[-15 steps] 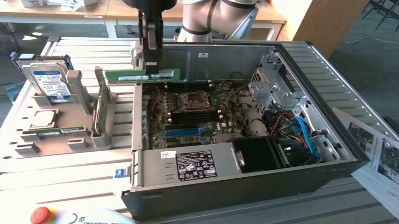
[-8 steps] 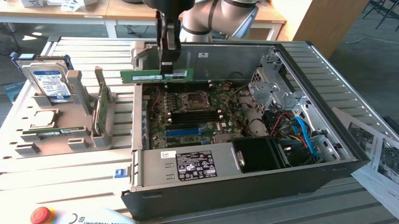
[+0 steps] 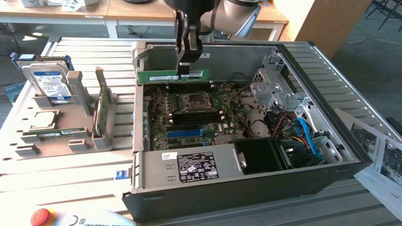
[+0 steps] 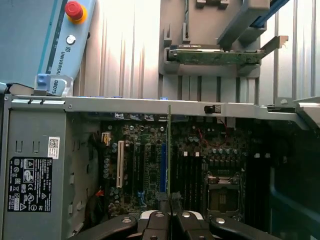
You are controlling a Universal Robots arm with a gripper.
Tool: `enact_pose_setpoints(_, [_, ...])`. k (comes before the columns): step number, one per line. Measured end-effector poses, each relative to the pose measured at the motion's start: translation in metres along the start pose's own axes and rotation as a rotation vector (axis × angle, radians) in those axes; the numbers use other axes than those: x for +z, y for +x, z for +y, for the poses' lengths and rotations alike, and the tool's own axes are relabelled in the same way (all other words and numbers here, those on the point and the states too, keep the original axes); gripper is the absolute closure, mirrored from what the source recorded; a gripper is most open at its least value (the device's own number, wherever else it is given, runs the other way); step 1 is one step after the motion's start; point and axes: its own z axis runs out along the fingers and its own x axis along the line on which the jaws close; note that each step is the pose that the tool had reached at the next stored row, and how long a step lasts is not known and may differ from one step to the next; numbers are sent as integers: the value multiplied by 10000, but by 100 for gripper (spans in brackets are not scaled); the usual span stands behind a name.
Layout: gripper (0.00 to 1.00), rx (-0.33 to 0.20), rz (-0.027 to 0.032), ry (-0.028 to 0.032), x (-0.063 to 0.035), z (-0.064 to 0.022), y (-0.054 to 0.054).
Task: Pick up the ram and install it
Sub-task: 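Pick up the ram and move it above insertion slot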
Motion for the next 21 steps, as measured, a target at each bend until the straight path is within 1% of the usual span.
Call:
enact_pose_setpoints(8, [88, -1, 0, 0, -8, -288, 8])
enact_pose_setpoints(13, [88, -1, 1, -1, -13, -440, 13])
enact_pose_setpoints(15, [88, -2, 0, -1, -14, -487, 14])
enact_pose_setpoints(17, [88, -2, 1, -1, -15, -516, 15])
enact_pose_setpoints(21, [88, 0, 1, -1, -15, -522, 14])
